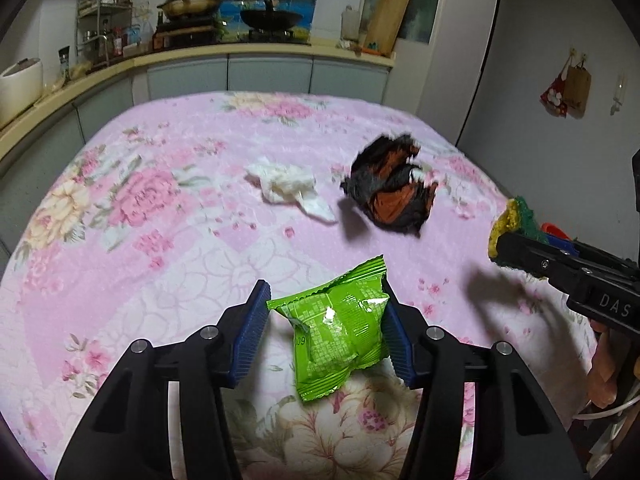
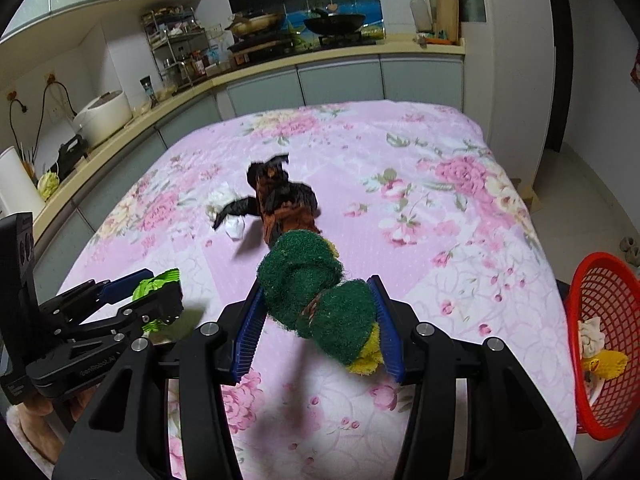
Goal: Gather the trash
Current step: 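Carry the green packet and green scrubber to the red basket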
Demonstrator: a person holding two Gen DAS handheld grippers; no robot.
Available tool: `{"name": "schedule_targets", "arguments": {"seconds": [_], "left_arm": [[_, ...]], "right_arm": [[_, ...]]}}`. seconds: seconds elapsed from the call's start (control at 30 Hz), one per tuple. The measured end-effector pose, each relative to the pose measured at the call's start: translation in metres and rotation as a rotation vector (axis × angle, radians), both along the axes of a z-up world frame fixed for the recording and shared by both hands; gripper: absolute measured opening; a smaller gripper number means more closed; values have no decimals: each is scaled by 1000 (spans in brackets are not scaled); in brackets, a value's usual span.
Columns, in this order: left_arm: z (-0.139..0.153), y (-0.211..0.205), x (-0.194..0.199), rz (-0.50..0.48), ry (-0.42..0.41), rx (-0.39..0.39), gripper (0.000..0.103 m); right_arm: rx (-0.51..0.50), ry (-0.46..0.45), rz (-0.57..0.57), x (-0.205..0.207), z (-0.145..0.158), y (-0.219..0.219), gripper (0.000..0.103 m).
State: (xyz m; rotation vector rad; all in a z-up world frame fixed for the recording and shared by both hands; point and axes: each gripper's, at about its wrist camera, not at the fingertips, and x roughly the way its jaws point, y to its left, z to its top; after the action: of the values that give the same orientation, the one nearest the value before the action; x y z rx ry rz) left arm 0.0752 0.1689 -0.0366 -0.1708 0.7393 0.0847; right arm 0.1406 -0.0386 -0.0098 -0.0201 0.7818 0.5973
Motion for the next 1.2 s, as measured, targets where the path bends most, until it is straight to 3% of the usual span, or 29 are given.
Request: {"name": "schedule_targets", "arguments": {"seconds": [0.27,0.57,1.2], "left_arm": [[25,-5,-15,54,-111,78,52],[46,-4,-24,99,-202,93,52],[65,-28,-18,66,-250,115,52]], "right_arm": [[26,-55,-31,-6,15,-7,49],[49,-170,-74,-23,39,-18,49],[99,-235,-106,-34,61,-44,49]]}}
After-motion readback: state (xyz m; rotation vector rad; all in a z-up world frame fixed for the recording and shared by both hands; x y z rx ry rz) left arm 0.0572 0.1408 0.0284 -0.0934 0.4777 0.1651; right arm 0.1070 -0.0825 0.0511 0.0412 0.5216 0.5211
